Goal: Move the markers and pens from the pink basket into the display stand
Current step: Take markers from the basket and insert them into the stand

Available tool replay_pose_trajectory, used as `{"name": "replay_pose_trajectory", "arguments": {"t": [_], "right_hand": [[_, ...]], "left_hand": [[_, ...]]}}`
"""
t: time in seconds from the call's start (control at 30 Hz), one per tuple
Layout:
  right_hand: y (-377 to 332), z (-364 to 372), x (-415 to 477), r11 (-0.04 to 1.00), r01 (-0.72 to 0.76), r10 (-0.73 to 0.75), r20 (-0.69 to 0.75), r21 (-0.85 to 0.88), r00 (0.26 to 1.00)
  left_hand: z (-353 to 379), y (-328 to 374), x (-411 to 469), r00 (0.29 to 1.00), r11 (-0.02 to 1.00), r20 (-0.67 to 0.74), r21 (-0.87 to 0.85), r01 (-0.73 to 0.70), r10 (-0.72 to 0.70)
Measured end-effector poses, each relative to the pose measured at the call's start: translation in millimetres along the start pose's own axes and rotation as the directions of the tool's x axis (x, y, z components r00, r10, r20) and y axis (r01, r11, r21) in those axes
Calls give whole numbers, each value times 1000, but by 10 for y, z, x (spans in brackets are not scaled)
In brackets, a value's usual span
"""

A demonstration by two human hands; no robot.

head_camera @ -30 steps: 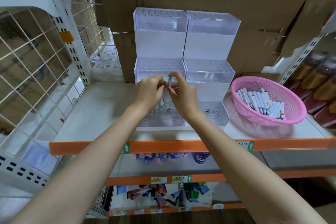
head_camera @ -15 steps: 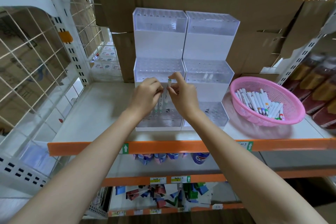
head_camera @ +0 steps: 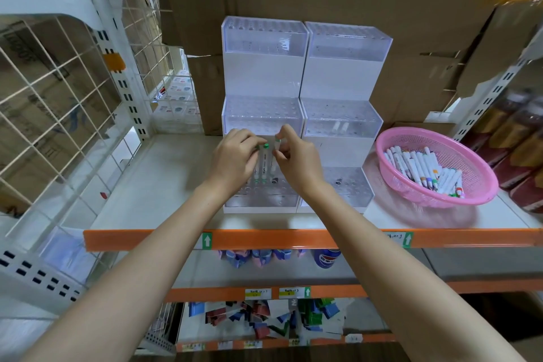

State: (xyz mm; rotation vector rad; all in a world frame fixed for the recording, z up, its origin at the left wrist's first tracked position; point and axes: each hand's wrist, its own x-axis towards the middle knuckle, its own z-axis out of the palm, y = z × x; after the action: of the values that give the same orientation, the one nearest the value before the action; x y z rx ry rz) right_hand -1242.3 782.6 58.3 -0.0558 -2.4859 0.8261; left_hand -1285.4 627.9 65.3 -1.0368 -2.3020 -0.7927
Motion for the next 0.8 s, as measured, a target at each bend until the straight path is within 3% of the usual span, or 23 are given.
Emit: {"name": "replay_pose_trajectory", "arguments": {"t": [0.23, 0.5, 0.8], "right_hand": [[-12, -6, 15, 998, 60, -60, 57, -3, 997], [11, -25, -2, 999, -9, 7, 65, 30, 998], [55, -74, 54, 985, 145, -145, 4, -99, 989]], "left_hand": [[-4, 8, -19, 1000, 1000, 10, -3, -8, 8], [-3, -8, -17, 1000, 1000, 19, -1, -7, 7], [-18, 1, -24, 999, 999, 34, 39, -27, 26]]}}
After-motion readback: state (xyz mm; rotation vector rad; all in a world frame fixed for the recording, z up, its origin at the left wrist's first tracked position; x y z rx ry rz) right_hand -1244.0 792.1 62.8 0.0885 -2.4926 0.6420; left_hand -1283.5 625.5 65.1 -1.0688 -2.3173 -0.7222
